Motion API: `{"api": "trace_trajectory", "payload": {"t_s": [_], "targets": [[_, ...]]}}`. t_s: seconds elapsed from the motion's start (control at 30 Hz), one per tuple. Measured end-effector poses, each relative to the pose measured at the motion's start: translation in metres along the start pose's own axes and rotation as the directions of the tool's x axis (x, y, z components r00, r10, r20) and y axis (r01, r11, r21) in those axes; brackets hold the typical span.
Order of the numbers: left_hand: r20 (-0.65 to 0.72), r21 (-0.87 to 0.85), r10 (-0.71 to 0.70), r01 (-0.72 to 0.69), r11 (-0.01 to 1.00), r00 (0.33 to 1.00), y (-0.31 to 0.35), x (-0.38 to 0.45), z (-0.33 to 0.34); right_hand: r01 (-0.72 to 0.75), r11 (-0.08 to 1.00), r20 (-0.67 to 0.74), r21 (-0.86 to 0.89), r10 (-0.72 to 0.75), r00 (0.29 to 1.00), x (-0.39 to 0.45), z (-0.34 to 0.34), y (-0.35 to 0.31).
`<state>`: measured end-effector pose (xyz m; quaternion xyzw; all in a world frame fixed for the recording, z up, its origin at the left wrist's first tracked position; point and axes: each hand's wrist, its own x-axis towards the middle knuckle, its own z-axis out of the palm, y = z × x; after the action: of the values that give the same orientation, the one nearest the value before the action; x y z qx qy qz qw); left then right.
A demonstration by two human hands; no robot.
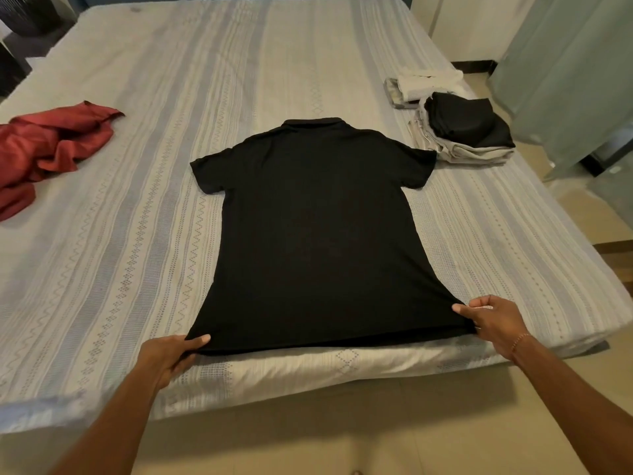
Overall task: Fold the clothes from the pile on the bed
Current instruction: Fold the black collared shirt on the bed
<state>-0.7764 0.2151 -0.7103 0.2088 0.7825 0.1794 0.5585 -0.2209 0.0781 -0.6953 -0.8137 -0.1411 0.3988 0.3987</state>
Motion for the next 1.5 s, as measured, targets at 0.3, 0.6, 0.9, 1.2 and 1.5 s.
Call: {"api": "trace_trajectory", "payload": {"t_s": [0.3, 0.6, 0.9, 1.2, 1.5], "targets": [[-0.113, 0.635, 0.306, -0.168, 0.754, 0.945, -0.009, -0.005, 0.018, 0.05, 0.828, -0.078, -0.558, -0.113, 0.99, -0.004, 0.02, 0.025], [0.357, 0.887, 0.558, -0.458, 0.047, 0.749, 0.051, -0.041, 0.122, 0.24, 0.686, 0.146, -0.687, -0.193, 0.97, 0.007, 0.045, -0.012], [0.609, 0.679, 0.604, -0.732, -0.063, 0.514, 0.099, -0.05, 0.265, 0.27, 0.815, 0.08, -0.513, -0.268, 0.96, 0.08, 0.088, -0.059], [0.732, 0.614, 0.542, -0.744, -0.264, 0.412, 0.148, 0.014, 0.341, 0.172, 0.88, -0.069, -0.442, -0.224, 0.972, 0.152, 0.104, -0.085], [0.737, 0.599, 0.585, -0.729, -0.331, 0.339, 0.175, 0.032, 0.372, 0.189, 0.917, -0.064, -0.351, -0.225, 0.972, 0.184, 0.137, -0.141]]}}
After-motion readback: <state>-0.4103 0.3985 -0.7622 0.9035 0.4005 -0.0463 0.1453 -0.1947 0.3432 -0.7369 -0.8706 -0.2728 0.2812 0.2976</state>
